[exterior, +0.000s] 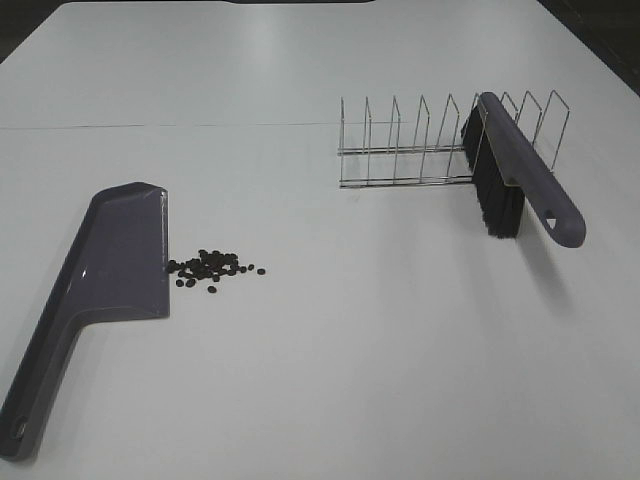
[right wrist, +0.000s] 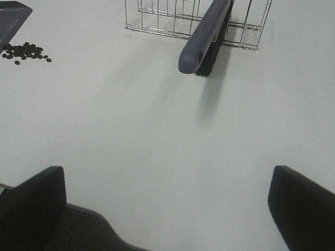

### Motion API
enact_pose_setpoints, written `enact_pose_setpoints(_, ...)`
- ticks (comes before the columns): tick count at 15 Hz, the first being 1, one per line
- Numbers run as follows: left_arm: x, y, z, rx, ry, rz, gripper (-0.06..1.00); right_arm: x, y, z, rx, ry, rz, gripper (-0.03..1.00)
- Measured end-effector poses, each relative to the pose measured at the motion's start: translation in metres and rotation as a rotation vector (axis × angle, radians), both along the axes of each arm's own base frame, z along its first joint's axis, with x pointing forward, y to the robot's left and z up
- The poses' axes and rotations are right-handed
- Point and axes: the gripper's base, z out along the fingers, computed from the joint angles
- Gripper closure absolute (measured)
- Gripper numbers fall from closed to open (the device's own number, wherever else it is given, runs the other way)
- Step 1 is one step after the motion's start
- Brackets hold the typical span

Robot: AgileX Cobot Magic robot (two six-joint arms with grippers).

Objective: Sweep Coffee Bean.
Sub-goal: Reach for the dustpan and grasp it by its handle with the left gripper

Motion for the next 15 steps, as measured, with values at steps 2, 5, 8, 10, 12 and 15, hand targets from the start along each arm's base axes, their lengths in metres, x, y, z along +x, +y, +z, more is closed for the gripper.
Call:
enact_pose_setpoints(2,0.0000,0.0000,0.0000,0.000,0.000,0.000,0.19,0.0000,0.0000,0.0000,0.000,0.000,0.000,0.03)
enact_pose_setpoints(5,0.0000,0.0000,0.0000,-0.001,0.000,0.000,0.19,0.0000,0.0000,0.0000,0.000,0.000,0.000,0.03)
enact_pose_setpoints(8,0.0000,0.0000,0.0000,-0.001,0.000,0.000,0.19,0.0000,0.0000,0.0000,0.000,0.000,0.000,0.03)
enact_pose_setpoints(10,0.0000,0.0000,0.0000,-0.001,0.000,0.000,0.19,0.0000,0.0000,0.0000,0.000,0.000,0.000,0.03)
enact_pose_setpoints(12,0.0000,0.0000,0.0000,0.001,0.000,0.000,0.19,0.0000,0.0000,0.0000,0.000,0.000,0.000,0.03)
enact_pose_setpoints(15,0.0000,0.0000,0.0000,0.002,0.000,-0.001,0.19,0.0000,-0.0001,0.0000,0.002,0.001,-0.003,0.03)
